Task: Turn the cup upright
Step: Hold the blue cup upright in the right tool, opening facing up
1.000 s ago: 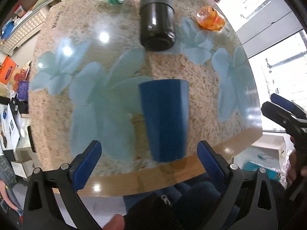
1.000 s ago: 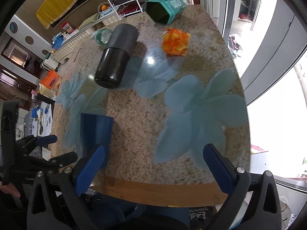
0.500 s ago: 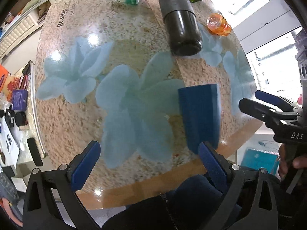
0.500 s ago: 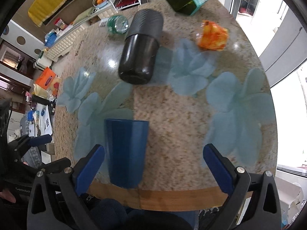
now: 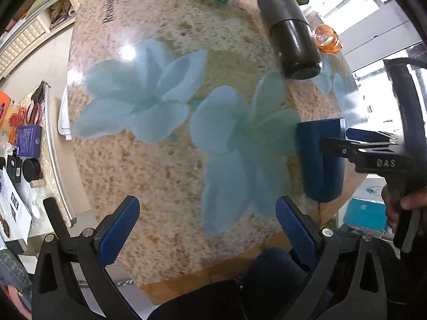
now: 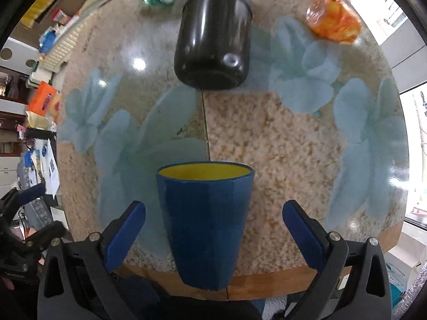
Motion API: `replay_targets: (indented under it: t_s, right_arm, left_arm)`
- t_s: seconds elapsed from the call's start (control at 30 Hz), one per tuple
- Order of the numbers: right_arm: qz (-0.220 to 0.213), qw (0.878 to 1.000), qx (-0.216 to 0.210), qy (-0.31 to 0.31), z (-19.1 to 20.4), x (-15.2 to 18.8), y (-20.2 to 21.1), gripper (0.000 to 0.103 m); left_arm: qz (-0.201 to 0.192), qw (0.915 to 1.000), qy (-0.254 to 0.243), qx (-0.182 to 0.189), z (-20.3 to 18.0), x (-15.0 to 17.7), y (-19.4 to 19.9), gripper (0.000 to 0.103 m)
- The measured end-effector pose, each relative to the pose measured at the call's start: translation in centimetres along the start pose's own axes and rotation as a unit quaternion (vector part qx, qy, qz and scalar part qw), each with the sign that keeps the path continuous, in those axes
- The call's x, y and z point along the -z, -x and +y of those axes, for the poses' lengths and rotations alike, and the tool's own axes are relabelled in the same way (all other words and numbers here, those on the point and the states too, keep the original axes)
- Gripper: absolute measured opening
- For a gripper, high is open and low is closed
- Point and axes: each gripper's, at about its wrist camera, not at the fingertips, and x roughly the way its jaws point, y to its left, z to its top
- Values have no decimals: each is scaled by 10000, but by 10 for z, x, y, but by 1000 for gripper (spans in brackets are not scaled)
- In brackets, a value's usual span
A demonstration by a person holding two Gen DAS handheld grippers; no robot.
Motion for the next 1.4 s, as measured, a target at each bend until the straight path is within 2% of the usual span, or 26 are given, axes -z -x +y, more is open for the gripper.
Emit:
replay_targets:
  t_s: [0.23,0.43,0.57,0.67,0.93,1.1,1.27,1.4]
  right_arm:
    - [313,9993,185,-43,2,-7,-24,103]
    - [485,9987,165,-10,10,-11,-39,102]
    - [577,9982,167,34,10,-11,-46,78]
    - [476,9987,198,33,8,-11,-45,71]
    - [346,9991,-127,-191,-6,-6,-32,71]
    - [19,9996,-206,-204,-20,-6,-3,71]
    - [-738,9969,-279,-36,-26,-2,38,71]
    - [-1203,9923,-263,114,-24,0,55,70]
  left_arm:
    - [2,9996,276,85,28,9,-3,102]
    - [47,9986,502,130,47,15,-7,102]
    - [23,9982,583,132,52,18,-6,102]
    - [30,9979,625,148,55,20,-7,102]
    - [-22,9970,739,235,58,23,-7,102]
    - [-56,9968,764,249,55,23,-6,102]
    - [-28,9955,916,240,56,26,-6,102]
    - [-14,9960,890,105,56,26,-3,102]
